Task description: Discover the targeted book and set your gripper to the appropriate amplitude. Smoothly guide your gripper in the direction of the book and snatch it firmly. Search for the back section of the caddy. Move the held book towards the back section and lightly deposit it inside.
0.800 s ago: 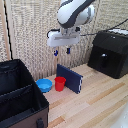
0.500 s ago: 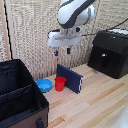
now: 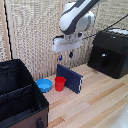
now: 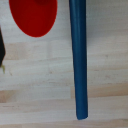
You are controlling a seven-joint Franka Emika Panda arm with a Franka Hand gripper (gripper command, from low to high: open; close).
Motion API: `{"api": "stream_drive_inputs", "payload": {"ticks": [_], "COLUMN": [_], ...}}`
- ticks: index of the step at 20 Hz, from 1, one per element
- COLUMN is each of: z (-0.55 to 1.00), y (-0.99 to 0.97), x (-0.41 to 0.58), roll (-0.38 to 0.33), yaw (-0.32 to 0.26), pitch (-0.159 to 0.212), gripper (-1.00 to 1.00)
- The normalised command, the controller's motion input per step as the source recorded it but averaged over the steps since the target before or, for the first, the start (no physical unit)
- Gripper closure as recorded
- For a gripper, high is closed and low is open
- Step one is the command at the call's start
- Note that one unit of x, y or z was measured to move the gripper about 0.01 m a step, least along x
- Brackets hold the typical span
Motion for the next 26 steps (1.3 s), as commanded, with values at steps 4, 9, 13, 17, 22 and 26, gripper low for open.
{"api": "stream_drive_inputs", "payload": {"ticks": [4, 9, 13, 17, 22, 26], "z": [-0.34, -0.34, -0.29, -0.19, -0.09, 0.00], "y": [-0.09, -0.18, -0.21, -0.21, -0.20, -0.31], "x": [0.028, 0.113, 0.194, 0.269, 0.252, 0.182], "roll": [-0.033, -0.040, -0.027, -0.002, -0.004, 0.001], "yaw": [0.062, 0.078, 0.094, 0.128, 0.148, 0.177], "pitch": [0.070, 0.037, 0.004, 0.000, 0.002, 0.015], "gripper": [-1.00, -1.00, -1.00, -1.00, 1.00, 1.00]}}
